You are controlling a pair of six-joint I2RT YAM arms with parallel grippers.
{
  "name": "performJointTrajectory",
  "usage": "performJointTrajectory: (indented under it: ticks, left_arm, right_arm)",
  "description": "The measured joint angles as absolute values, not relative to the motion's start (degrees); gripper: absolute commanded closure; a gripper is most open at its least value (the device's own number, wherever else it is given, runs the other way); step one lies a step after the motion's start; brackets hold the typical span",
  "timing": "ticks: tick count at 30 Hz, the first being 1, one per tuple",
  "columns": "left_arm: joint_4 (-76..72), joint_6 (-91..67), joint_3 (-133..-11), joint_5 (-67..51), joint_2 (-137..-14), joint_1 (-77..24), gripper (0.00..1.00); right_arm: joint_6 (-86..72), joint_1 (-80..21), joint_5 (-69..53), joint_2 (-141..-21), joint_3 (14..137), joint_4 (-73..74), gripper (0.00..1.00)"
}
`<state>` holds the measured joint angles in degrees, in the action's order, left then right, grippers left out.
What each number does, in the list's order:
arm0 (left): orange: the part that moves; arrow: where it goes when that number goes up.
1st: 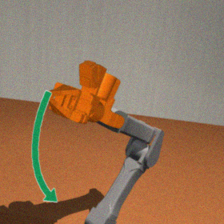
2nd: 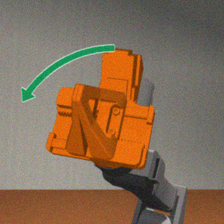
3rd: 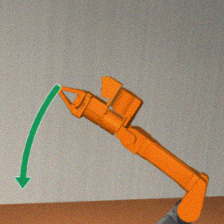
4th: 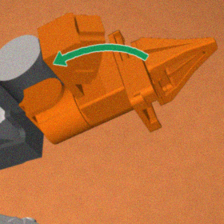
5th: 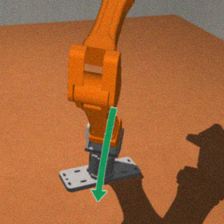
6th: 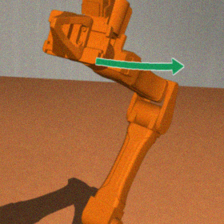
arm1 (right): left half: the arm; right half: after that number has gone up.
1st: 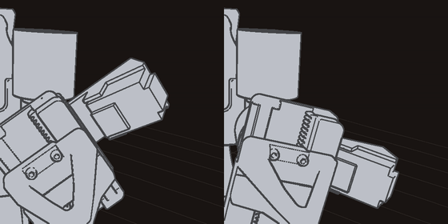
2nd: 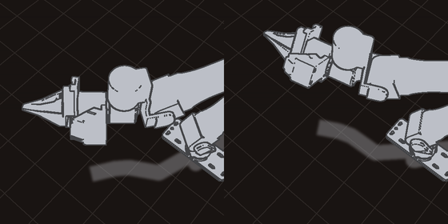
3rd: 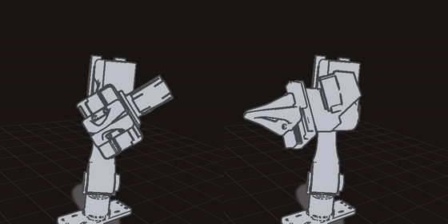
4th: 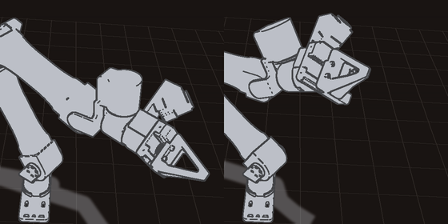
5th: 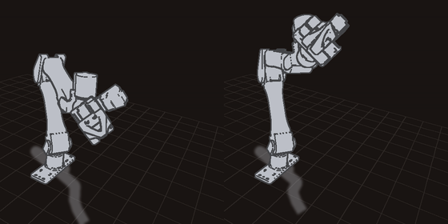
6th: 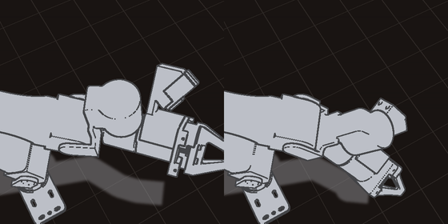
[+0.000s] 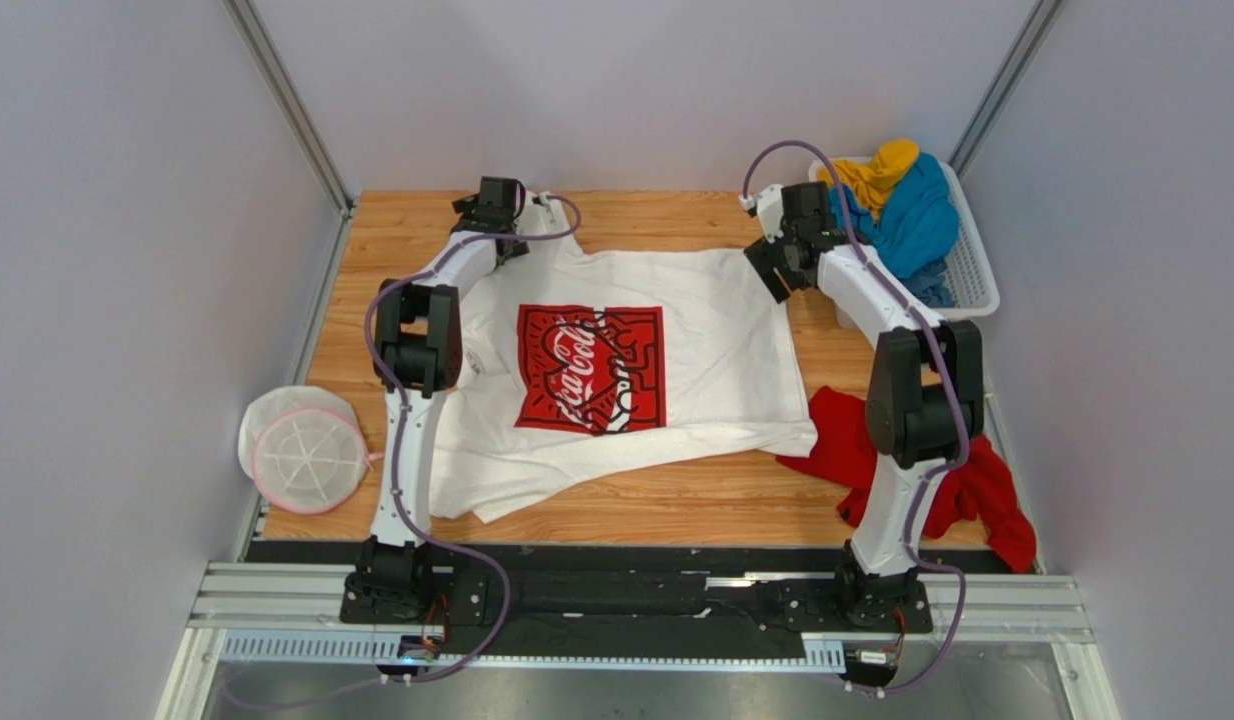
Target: Fold and stack the t-shirts
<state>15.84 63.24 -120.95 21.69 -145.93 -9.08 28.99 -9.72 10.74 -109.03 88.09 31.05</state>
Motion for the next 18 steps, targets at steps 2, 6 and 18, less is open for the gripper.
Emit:
performJointTrajectory:
  ticks: [2,6,18]
  left_arm:
    - [13.52,63.94,-118.61,21.98,-145.05,-8.78,0.13]
    - [11.75,64.71,-116.38,22.26,-144.00,-8.62,0.13]
    - [11.20,64.47,-115.22,22.59,-143.37,-9.02,0.14]
  right_arm:
    - [28.91,-9.74,10.90,-113.08,92.44,30.61,0.22]
    - [28.47,-9.74,10.76,-122.41,102.89,29.28,0.22]
    - [28.56,-10.76,10.37,-136.90,115.42,26.44,0.23]
